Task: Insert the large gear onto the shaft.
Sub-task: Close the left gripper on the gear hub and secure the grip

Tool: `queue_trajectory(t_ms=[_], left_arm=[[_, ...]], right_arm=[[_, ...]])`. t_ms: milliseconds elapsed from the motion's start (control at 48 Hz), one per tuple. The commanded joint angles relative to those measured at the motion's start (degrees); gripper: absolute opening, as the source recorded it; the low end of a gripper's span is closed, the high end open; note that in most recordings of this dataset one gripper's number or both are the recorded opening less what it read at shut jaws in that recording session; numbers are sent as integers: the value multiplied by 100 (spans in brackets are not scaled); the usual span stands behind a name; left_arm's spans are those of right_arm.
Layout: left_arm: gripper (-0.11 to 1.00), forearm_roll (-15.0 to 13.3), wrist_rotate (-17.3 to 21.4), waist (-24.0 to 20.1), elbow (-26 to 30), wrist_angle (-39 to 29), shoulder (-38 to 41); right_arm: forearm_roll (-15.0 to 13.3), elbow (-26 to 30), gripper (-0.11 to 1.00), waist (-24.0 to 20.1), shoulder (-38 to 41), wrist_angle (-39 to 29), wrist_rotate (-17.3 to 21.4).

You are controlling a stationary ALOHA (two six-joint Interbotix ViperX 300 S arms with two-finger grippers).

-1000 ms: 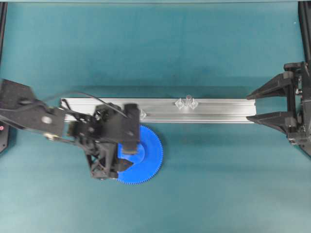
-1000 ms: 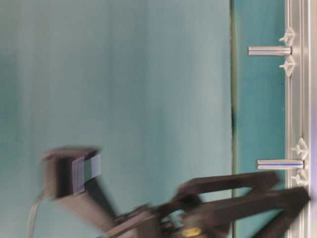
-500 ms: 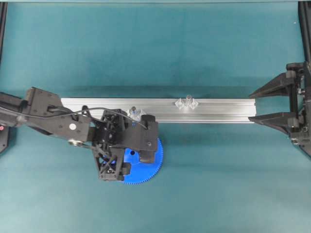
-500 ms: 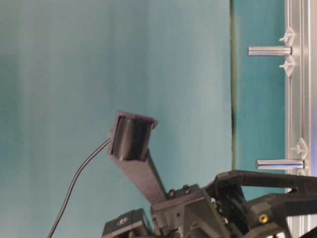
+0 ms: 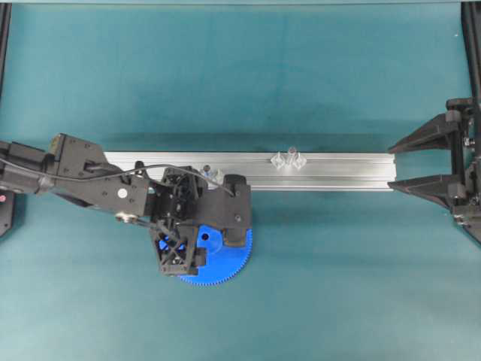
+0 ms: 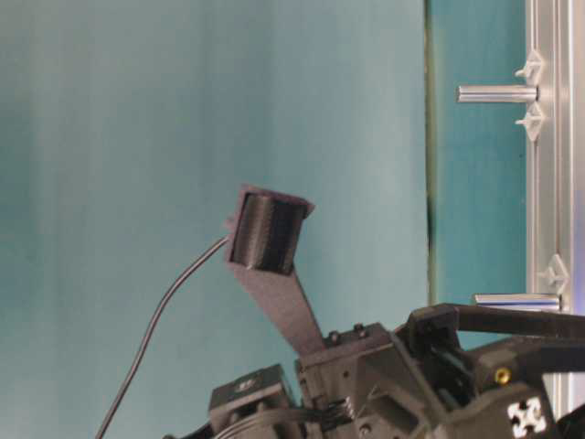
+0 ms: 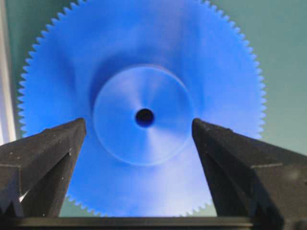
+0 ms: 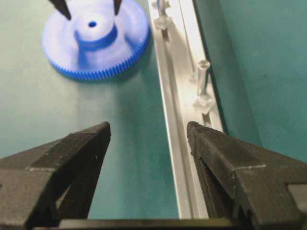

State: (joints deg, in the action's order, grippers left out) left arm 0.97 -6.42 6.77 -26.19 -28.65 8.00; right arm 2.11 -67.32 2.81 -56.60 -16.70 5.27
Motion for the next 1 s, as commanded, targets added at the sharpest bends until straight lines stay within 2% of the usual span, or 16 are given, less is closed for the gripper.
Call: queue_trajectory(t_ms=[0,980], left_arm=[[93,18,9,-18,114,18,-44],[93,18,0,9,202,44,220]], right_arm=[[0,53,75,9,18,18,44],[0,0,75,9,-114,-167,44]])
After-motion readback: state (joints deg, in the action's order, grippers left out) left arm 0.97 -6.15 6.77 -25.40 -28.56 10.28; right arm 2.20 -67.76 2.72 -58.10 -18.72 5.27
